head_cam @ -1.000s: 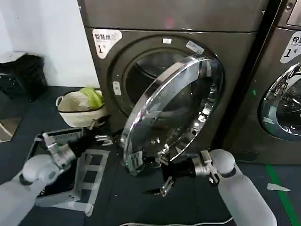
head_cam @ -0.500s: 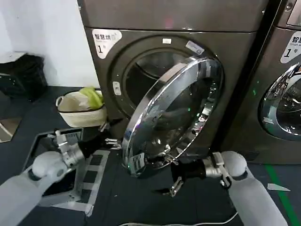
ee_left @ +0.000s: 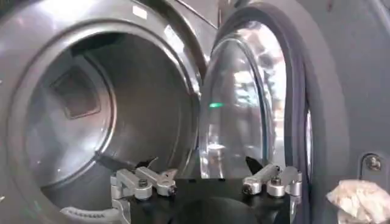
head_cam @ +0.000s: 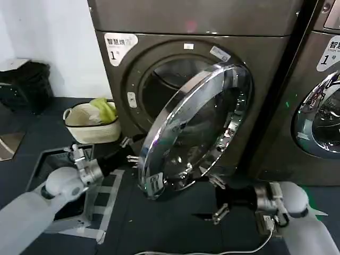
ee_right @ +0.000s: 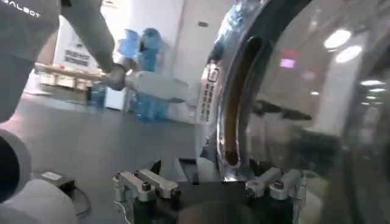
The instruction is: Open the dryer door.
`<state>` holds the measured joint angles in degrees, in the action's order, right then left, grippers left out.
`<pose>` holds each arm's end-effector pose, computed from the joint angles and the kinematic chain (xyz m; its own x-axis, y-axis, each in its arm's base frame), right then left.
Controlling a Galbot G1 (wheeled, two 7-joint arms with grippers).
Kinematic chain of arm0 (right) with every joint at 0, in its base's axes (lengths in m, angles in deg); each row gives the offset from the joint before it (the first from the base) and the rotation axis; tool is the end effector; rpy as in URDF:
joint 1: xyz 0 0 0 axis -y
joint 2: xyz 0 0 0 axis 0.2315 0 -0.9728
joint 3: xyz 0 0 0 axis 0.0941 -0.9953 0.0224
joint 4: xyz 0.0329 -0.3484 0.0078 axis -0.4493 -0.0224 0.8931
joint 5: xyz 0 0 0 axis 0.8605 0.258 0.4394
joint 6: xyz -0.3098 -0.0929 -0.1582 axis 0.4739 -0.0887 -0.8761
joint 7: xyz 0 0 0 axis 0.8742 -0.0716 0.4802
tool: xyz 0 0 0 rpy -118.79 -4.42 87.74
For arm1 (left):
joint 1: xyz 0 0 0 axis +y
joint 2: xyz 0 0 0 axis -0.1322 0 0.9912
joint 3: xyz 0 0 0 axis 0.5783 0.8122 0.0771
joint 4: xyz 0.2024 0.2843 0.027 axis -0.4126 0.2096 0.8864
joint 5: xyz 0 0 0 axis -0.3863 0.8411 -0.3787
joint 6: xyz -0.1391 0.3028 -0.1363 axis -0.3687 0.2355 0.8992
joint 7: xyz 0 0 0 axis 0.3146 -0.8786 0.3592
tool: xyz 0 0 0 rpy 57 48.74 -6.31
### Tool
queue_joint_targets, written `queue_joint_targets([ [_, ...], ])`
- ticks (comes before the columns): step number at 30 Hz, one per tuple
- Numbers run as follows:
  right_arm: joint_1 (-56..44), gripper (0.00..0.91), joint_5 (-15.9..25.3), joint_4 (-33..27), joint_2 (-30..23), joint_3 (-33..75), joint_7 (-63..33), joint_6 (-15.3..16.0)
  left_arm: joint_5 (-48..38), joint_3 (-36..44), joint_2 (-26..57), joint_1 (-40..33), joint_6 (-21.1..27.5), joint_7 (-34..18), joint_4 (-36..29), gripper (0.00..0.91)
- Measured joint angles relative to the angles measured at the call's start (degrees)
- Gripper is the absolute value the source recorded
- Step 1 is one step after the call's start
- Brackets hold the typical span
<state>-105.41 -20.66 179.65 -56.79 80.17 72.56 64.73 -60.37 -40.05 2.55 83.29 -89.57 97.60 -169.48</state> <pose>0.3457 -0.1552 -0.2612 -0.1428 -0.9894 -0.0272 -0.9601 0.1451 -0.2391 0.3645 0.1234 -0.1972 -0.5512 0.8330 -0.0478 0.8339 0.5519 0.0016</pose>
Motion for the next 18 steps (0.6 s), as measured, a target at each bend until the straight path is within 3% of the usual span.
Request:
queue_joint_targets([
  [18,-8.53,0.907,-6.51,0.5,-5.31,22.29,-5.66,-0.78,-0.08,10.09,-2.22,-7.7,-0.27,1.59,1.07,0.907],
])
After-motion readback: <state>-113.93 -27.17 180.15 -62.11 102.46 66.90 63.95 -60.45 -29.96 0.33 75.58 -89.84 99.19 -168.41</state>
